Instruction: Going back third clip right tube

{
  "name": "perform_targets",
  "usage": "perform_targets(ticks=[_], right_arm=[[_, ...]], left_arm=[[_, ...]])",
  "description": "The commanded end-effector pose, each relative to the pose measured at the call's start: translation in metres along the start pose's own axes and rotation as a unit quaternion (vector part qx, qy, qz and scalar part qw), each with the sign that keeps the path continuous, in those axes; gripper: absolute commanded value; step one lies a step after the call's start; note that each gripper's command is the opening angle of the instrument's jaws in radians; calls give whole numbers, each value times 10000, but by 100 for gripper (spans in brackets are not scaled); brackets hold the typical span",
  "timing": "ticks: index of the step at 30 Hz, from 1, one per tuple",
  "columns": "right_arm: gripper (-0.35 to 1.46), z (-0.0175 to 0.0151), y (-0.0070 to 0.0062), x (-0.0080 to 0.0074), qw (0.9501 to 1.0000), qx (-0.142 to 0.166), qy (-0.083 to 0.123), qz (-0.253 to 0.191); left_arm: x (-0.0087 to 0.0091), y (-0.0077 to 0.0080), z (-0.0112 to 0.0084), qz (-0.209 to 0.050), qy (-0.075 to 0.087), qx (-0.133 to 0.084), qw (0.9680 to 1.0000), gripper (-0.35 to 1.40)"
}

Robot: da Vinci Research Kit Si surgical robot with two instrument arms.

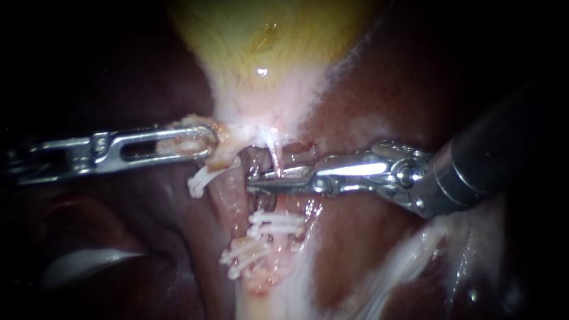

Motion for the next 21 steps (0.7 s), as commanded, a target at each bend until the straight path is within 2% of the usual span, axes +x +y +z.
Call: perform_targets(ticks=[1,9,10,12,13,14,21], right_arm=[[-35,0,0,0,10000,8,11,0],[-35,-1,-2,1,10000,83,23,3],[-27,0,-2,0,9998,171,29,31],[9,3,-5,-5,9996,224,114,-101],[32,7,-6,-6,9995,227,128,-166],[42,10,-6,-7,9994,222,130,-229],[50,31,-5,-18,9971,194,148,-725]], left_arm=[[0,0,0,2,-2,-2,10000,-35],[2,-3,1,5,-8,-10,10000,-35],[3,-3,1,6,-9,-10,10000,-35],[3,-3,1,8,-10,-12,10000,-35],[4,-3,1,9,-11,-13,10000,-35],[4,-3,1,9,-18,-25,10000,-35],[5,-3,2,13,-22,-29,10000,-35]])
